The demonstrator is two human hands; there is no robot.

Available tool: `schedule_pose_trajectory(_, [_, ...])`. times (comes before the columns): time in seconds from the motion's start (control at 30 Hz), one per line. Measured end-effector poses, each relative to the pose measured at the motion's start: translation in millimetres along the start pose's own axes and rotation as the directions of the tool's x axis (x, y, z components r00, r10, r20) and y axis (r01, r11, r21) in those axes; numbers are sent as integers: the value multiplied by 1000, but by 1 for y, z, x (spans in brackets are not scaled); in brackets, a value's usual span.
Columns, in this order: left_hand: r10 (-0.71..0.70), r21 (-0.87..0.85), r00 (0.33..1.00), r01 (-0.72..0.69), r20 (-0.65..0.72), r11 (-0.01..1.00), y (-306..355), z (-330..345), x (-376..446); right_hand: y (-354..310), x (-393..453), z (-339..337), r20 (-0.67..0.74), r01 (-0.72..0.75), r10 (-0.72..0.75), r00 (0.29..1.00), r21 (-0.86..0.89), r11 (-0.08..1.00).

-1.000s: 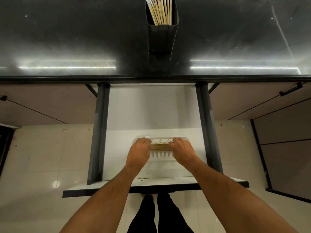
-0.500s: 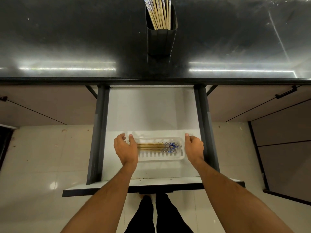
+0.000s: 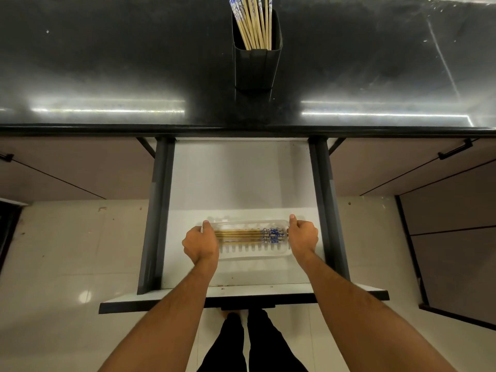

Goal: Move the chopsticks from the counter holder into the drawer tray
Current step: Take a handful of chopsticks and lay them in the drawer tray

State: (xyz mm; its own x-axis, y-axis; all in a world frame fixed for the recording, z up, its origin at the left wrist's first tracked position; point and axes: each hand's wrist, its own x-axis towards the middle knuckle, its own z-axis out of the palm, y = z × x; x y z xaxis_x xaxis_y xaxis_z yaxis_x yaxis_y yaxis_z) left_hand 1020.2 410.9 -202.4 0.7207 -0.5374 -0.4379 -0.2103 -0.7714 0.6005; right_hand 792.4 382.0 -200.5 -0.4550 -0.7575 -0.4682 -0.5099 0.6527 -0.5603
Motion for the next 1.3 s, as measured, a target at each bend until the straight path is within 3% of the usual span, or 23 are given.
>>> schedule_pose_trajectory(0.17, [2,-19,1000,-2,14,1000,-1,-3,0,0,-1,0,-45,57,-58,997,-23,998])
schedule_pose_trajectory(0.23, [72,-11,996,-72,-46,997,-1,-6,-4,-2,-6,-3,-153,212,-221,963,-73,975])
schedule_pose_trajectory(0.3, [295,35,950,-293,-104,956,-3,-8,-11,-4,-14,-6,-171,502,-533,828,-196,842])
schedule_pose_trajectory(0.37, [597,108,801,-590,-45,800,-7,-8,-16,-5,-17,-4,3,772,-814,581,-319,550])
schedule_pose_trajectory(0.43, [810,156,575,-815,112,558,-10,-6,-18,-6,-21,2,207,878,-889,408,-354,320])
schedule_pose_trajectory(0.5, [863,180,417,-908,286,379,-10,-2,-20,-8,-25,9,364,901,-853,374,-361,241])
schedule_pose_trajectory(0.57, [833,188,358,-933,422,306,-12,4,-22,-7,-29,15,473,894,-770,427,-352,279])
schedule_pose_trajectory(0.67, [773,232,375,-927,512,296,-20,9,-22,-3,-30,21,545,878,-693,472,-357,317])
schedule_pose_trajectory(0.77, [756,319,421,-902,501,290,-28,11,-21,2,-27,24,592,876,-658,466,-412,249])
schedule_pose_trajectory(0.9, [736,361,416,-900,535,246,-33,12,-20,5,-23,21,643,880,-620,450,-436,187])
schedule_pose_trajectory(1.03, [673,362,465,-883,576,300,-33,13,-21,7,-21,19,661,897,-625,415,-414,158])
schedule_pose_trajectory(1.3, [628,347,482,-876,611,334,-33,11,-18,10,-20,17,692,902,-608,389,-420,100])
